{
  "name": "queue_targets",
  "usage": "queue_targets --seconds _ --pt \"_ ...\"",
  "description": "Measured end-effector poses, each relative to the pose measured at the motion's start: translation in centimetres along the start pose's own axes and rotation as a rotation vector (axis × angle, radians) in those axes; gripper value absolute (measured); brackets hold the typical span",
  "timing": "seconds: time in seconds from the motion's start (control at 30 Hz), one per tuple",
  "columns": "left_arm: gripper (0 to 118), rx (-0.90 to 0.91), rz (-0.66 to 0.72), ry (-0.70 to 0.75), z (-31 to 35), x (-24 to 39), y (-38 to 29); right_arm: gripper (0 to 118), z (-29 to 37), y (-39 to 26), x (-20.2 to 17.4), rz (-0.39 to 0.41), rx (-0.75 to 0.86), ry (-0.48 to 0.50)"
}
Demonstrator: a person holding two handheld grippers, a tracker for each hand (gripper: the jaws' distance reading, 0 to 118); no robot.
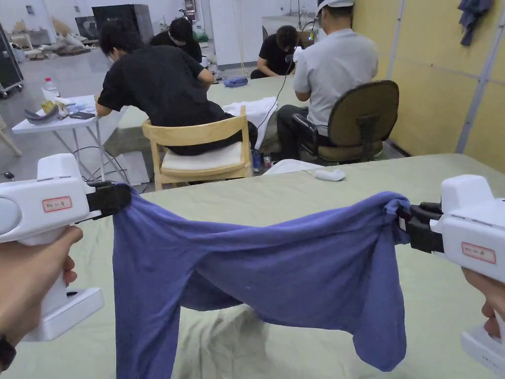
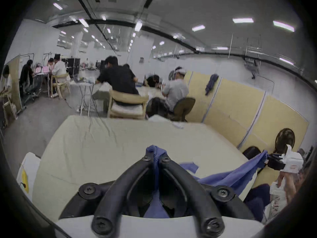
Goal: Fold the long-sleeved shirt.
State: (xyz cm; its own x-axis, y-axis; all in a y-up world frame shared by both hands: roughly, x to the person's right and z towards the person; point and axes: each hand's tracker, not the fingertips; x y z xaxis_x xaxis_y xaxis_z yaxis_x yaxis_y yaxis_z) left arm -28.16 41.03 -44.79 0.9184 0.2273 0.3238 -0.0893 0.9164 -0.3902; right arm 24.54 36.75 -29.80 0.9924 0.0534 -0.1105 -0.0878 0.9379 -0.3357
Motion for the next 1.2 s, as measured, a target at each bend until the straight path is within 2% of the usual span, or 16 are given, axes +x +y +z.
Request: queue_targets --seconds 0.23,0.7,0.97,1.2 --pt "4 0.163 0.008 0.033 4.3 0.4 7.8 7 1.4 10.0 -0.2 0.025 0.120 -0.006" --pt "4 0.420 -0.004 0.049 11.1 3.7 22.4 7 3.8 26.3 1.7 -0.020 0.333 -0.048" --pt "4 0.502 -0.032 0.064 13.6 5.5 28.6 7 4.8 33.7 2.6 -0.068 0.409 -0.060" --pt "4 0.537 -0.031 0.065 14.3 5.8 31.2 7 5.4 37.3 2.3 -0.044 0.441 -0.081"
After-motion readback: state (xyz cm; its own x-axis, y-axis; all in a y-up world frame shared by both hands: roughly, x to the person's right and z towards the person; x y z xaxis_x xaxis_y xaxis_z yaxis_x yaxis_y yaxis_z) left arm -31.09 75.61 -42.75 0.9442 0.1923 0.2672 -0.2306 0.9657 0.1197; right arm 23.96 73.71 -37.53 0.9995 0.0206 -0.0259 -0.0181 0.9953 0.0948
